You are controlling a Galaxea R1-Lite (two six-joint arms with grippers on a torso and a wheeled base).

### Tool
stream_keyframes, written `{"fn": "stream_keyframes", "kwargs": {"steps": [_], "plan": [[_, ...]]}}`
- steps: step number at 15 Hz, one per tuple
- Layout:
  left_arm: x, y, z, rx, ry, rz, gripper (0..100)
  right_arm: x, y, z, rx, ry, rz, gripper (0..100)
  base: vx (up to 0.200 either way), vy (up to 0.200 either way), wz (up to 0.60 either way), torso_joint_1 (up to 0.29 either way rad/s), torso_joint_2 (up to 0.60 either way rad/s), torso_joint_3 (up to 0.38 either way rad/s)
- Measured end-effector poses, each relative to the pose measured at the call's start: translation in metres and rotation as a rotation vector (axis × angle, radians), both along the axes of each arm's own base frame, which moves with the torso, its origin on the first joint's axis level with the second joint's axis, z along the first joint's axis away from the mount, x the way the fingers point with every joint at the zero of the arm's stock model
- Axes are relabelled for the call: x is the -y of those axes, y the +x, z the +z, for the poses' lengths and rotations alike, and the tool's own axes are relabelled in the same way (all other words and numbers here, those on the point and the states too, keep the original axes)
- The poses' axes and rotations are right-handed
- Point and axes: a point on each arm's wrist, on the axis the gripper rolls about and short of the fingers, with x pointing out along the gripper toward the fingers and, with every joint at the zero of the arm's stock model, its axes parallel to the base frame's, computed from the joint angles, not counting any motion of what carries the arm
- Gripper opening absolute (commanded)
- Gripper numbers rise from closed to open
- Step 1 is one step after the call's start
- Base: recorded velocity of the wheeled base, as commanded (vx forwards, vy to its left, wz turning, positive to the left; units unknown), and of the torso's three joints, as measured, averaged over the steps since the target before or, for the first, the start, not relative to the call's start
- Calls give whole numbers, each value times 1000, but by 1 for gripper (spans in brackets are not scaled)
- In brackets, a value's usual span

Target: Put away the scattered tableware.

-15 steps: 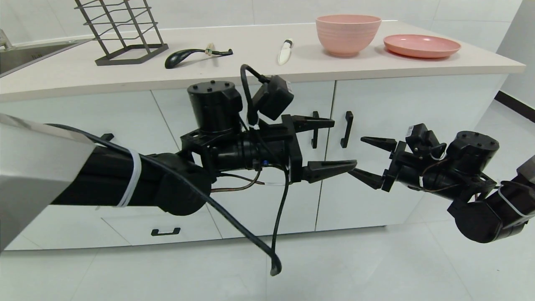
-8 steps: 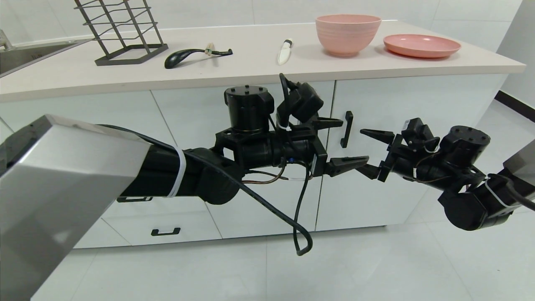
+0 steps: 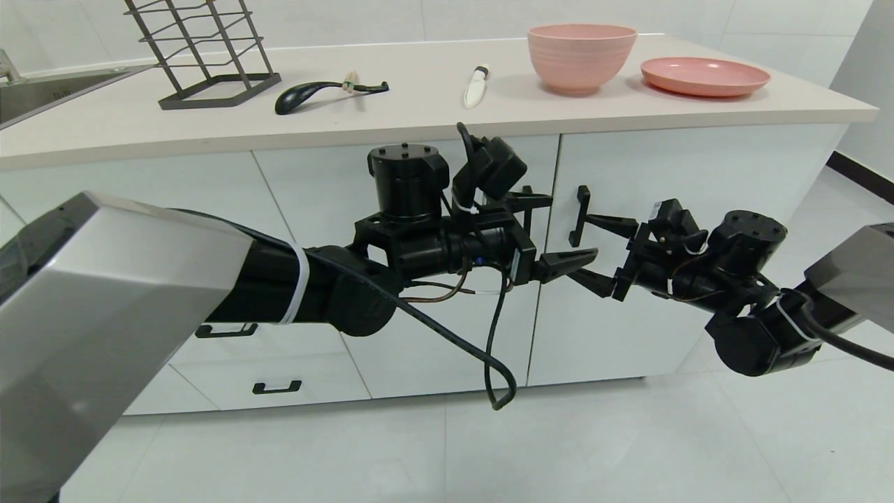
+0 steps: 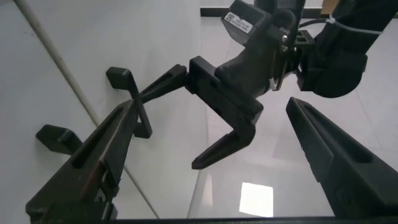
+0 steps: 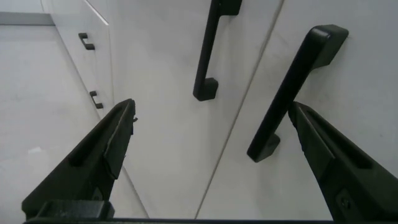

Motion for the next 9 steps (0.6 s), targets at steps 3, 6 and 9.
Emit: {"fn": "stream_keyframes", "kwargs": {"steps": [3, 6, 9], "plan": [[-7, 7, 1, 19, -14, 20, 100, -4, 5, 0, 13, 4, 8, 100, 0, 0, 0, 0, 0, 0], [-7, 10, 2, 28, -20, 25, 100, -6, 9, 0, 23, 7, 12, 100, 0, 0, 0, 0, 0, 0], [-4, 14, 6, 47, -33, 25, 100, -9, 11, 0, 19, 11, 58, 100, 0, 0, 0, 0, 0, 0]]}}
